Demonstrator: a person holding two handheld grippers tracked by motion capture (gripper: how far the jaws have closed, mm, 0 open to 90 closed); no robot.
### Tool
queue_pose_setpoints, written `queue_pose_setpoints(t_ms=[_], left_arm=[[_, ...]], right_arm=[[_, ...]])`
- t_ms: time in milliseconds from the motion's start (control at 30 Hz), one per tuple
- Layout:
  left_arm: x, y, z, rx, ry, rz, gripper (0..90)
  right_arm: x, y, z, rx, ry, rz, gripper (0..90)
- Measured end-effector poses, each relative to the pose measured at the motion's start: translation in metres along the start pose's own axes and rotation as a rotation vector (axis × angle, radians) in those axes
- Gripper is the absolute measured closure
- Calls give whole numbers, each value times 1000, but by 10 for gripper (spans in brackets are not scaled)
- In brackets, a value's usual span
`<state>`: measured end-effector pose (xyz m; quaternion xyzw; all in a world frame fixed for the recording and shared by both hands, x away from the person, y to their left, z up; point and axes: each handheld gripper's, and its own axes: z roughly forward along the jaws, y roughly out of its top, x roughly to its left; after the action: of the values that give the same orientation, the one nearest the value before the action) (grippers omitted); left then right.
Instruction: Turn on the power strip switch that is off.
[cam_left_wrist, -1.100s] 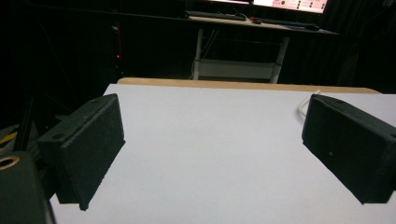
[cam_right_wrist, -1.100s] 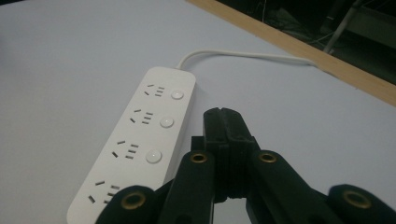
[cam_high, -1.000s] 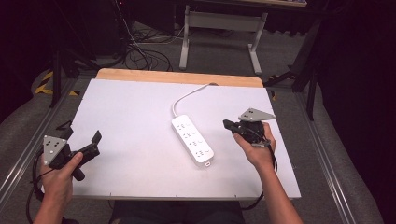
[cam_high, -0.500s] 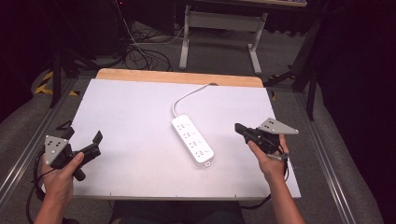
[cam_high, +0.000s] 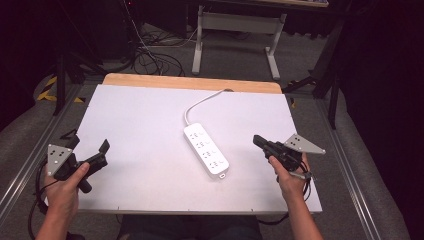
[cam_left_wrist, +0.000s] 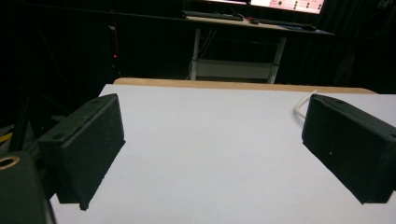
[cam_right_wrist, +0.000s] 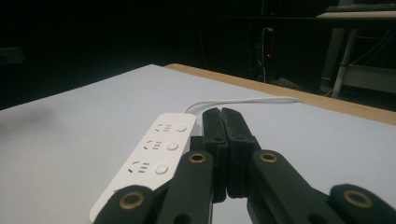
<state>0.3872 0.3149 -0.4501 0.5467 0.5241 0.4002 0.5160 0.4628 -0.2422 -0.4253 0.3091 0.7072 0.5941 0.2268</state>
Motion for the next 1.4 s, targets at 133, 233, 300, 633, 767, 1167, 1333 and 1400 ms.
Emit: queue_pose_setpoints(t_ms=[133,233,300,633,767,1167,1333,1400], left_arm=[[0,0,0,-1,-4,-3,63],[0,0,0,-2,-5,-7,63],[1,0,0,-5,-5,-6,63],[1,1,0,-6,-1,-7,77],[1,1,0,-10,3,-10,77],[1,1,0,-9,3,-9,77],[1,1,0,-9,3,-8,77],[1,1,0,-9,3,-8,76]], right_arm=[[2,-2,2,-9,-2,-18,883],[1,-2,-1,-18,-13,-19,871],[0,-3,-3,-22,-18,-7,861],[-5,-4,-6,-37,-35,10,757],[-5,-5,-5,-54,-40,14,692],[-8,-6,-2,-94,-57,26,427],[-9,-6,-2,-102,-64,28,360],[-10,-6,-2,-105,-62,21,332]])
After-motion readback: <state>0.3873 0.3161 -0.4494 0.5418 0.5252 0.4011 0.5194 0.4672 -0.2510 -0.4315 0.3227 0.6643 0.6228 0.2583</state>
